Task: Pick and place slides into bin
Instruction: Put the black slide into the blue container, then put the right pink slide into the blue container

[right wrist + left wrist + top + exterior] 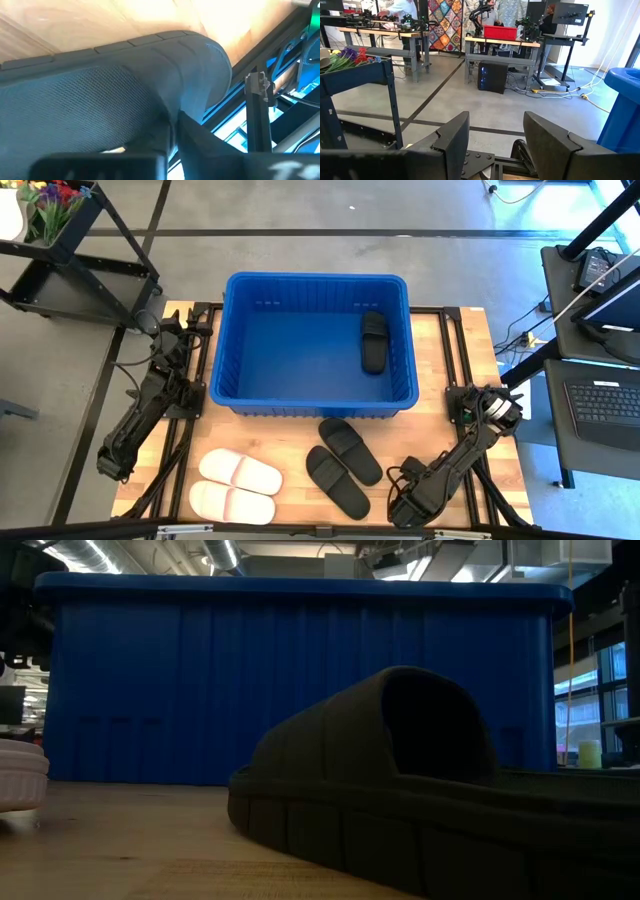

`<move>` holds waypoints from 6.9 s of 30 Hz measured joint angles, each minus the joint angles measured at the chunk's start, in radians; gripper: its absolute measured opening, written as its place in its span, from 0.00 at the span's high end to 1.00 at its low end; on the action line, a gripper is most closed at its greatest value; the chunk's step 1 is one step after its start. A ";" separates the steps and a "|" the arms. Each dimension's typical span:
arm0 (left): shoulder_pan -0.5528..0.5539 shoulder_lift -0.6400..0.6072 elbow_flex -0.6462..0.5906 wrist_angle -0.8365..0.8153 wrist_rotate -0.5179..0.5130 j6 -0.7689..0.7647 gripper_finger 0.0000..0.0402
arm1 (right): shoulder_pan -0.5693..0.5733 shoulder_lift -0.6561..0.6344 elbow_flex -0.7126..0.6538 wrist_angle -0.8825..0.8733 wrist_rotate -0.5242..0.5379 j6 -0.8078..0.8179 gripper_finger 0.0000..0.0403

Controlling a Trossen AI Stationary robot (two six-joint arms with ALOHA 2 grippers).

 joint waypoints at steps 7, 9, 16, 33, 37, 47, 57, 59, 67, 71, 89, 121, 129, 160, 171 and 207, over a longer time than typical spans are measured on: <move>0.000 0.000 0.000 0.000 0.000 0.000 0.54 | 0.000 -0.001 0.000 0.002 -0.016 0.000 0.97; 0.000 0.000 0.000 0.000 0.000 0.000 0.54 | -0.002 -0.009 0.001 0.008 -0.018 0.000 0.97; 0.000 0.000 0.000 0.000 0.000 0.000 0.54 | -0.008 -0.074 0.062 0.021 -0.013 0.001 0.97; 0.000 0.000 0.000 0.000 0.000 0.000 0.54 | -0.066 -0.316 0.257 -0.001 0.754 -0.002 0.97; 0.000 0.000 0.000 0.000 0.000 0.000 0.54 | -0.116 -0.388 0.257 0.000 0.890 -0.009 0.97; 0.000 0.000 0.000 0.000 0.000 0.000 0.54 | -0.313 -0.561 0.259 0.037 0.933 -0.375 0.97; 0.000 0.000 0.000 0.000 0.000 0.000 0.54 | -0.577 -0.645 0.259 0.305 0.739 -0.911 0.97; 0.000 0.000 0.000 0.000 0.000 0.000 0.54 | -0.615 -0.656 0.259 0.361 0.751 -0.990 0.97; 0.000 0.000 0.000 -0.001 0.000 0.000 0.54 | -0.733 -0.669 0.259 0.450 0.857 -1.256 0.97; 0.000 0.000 0.000 -0.001 0.000 0.000 0.54 | -0.823 -0.625 0.259 0.451 1.001 -1.366 0.97; 0.000 0.000 0.000 -0.002 0.000 0.000 0.54 | -1.122 -0.035 0.257 0.465 1.053 -1.745 0.97; 0.000 0.000 0.000 -0.002 0.000 0.001 0.54 | -1.216 0.153 0.261 0.587 0.969 -2.155 0.97; 0.000 0.000 0.000 -0.002 0.000 0.001 0.54 | -1.216 0.154 0.259 0.502 0.902 -2.152 0.92; 0.000 0.000 0.000 -0.002 0.000 0.001 0.54 | -1.216 0.156 0.257 0.483 0.790 -2.015 0.44; 0.000 0.000 0.000 -0.002 -0.001 0.001 0.54 | -1.215 0.098 0.256 0.462 0.789 -1.958 0.41; 0.002 -0.001 -0.001 0.069 0.360 0.000 0.54 | -0.881 -0.611 0.173 0.657 0.341 -1.520 0.41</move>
